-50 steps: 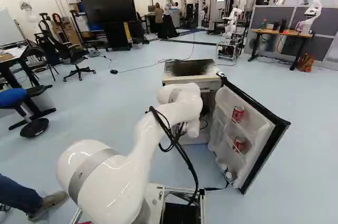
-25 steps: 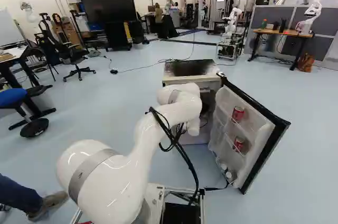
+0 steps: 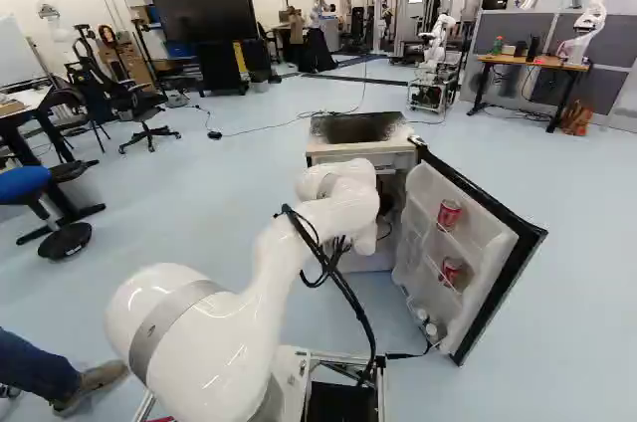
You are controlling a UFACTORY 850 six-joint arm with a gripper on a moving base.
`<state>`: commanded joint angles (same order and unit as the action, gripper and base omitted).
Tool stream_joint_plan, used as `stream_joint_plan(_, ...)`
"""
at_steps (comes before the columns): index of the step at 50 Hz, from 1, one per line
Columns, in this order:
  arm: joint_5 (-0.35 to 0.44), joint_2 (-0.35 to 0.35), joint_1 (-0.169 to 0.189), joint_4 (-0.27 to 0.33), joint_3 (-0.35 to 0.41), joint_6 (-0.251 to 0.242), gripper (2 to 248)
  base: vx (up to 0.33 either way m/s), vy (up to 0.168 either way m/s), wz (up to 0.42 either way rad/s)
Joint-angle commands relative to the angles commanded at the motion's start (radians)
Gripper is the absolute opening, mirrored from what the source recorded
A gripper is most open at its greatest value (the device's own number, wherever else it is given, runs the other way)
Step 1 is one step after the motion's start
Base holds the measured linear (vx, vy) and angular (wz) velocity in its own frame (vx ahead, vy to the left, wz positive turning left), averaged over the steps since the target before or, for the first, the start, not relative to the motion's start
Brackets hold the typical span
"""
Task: Grab a drink from the fridge
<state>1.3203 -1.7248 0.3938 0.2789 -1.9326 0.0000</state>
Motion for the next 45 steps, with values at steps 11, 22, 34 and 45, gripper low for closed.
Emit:
stream_joint_plan(11, -0.001, 0.012, 0.001, 0.0, 0.002, 0.0, 247, 0.0, 0.0, 0.0)
stream_joint_plan(22, -0.001, 0.029, 0.002, 0.0, 0.01, 0.0, 247, 0.0, 0.0, 0.0)
stream_joint_plan(34, -0.001, 0.016, 0.001, 0.0, -0.015, 0.0, 247, 0.0, 0.0, 0.0)
stream_joint_plan(45, -0.001, -0.003, 0.003, 0.0, -0.048, 0.0, 247, 0.0, 0.0, 0.0)
